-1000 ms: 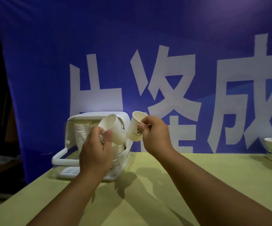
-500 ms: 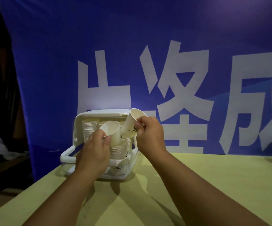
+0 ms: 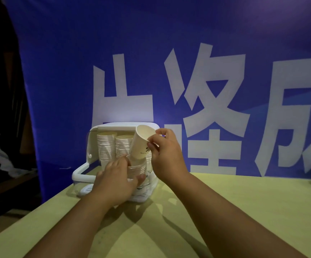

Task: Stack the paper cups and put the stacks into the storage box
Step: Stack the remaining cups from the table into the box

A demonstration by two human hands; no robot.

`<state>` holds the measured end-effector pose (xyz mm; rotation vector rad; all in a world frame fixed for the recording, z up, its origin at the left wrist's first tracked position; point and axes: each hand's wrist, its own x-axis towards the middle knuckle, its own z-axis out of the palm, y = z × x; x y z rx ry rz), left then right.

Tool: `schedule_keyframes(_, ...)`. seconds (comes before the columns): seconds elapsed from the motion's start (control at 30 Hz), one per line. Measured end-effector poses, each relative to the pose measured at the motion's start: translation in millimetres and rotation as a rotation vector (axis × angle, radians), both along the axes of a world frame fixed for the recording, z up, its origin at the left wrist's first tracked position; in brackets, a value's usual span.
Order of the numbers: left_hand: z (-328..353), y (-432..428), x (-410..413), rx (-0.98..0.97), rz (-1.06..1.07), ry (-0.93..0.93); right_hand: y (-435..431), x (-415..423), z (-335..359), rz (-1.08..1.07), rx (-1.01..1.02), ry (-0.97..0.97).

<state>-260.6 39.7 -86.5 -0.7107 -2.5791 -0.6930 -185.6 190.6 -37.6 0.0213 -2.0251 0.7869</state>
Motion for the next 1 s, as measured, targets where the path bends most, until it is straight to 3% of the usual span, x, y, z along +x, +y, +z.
schedule_keyframes(0.27,5,1,11,0.296,-0.102,-0.055,1,1,-7,-0.060,0.287,-0.186)
schedule_keyframes(0.63,0,5,6,0.213,-0.123,0.022,9,-7,-36,0.073,0.390,-0.455)
schedule_keyframes(0.77,1,3,7,0.216,-0.118,0.034,11,-13,-42,0.093,0.376,-0.444)
schedule_keyframes(1.0,7,5,17,0.128,-0.036,0.157,22,-10,-41,-0.018,0.103,-0.346)
